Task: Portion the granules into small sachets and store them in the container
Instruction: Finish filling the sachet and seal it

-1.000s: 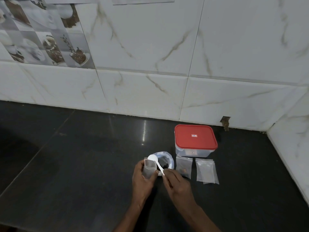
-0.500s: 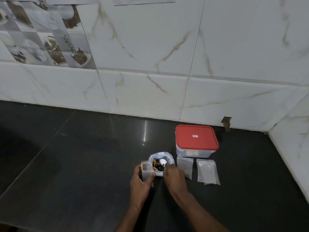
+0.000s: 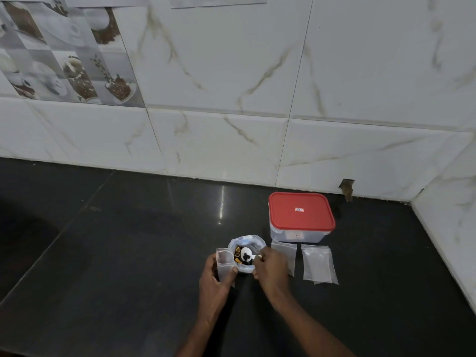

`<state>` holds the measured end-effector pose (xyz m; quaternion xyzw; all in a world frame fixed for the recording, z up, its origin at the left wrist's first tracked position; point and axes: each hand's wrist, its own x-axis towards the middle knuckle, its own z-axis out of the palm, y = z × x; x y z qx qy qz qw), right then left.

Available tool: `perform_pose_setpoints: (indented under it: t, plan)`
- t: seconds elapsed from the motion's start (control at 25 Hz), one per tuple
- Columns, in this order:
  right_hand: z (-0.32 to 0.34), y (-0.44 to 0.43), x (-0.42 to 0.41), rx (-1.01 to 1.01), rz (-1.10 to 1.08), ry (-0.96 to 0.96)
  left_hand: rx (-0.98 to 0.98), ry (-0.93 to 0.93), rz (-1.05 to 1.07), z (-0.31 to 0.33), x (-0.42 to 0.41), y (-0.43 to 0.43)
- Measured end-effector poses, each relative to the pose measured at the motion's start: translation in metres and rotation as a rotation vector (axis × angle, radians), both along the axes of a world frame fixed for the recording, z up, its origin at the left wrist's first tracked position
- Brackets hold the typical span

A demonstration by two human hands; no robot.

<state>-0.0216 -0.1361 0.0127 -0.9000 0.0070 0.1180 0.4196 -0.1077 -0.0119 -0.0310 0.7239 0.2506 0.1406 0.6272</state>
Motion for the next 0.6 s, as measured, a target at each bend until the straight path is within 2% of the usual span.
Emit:
perform_pose_setpoints:
  t: [0.04,0.12,0.2,0.32,0.4,0.48,0.6]
  plan:
    - [0.000,0.004,-0.006,-0.124,0.125,-0.076,-0.007,0.003,-0.006,0.000,0.000,0.000]
    - [-0.002,0.010,-0.013,-0.129,0.174,-0.132,-0.009,-0.001,-0.012,0.002,0.001,-0.001]
    - [-0.004,0.011,-0.010,0.041,0.029,-0.080,-0.003,-0.003,-0.005,0.004,0.001,-0.001]
    - [-0.002,0.004,0.004,0.305,-0.237,0.127,-0.009,-0.007,0.004,0.006,0.001,-0.001]
    - [0.000,0.000,0.009,0.446,-0.337,0.216,-0.007,-0.009,0.009,0.007,0.000,-0.001]
    - [0.004,-0.002,0.008,0.483,-0.365,0.219,-0.003,0.002,0.010,0.007,-0.001,-0.001]
    - [0.016,-0.009,0.003,0.401,-0.311,0.122,0.000,0.021,0.018,0.005,-0.003,0.000]
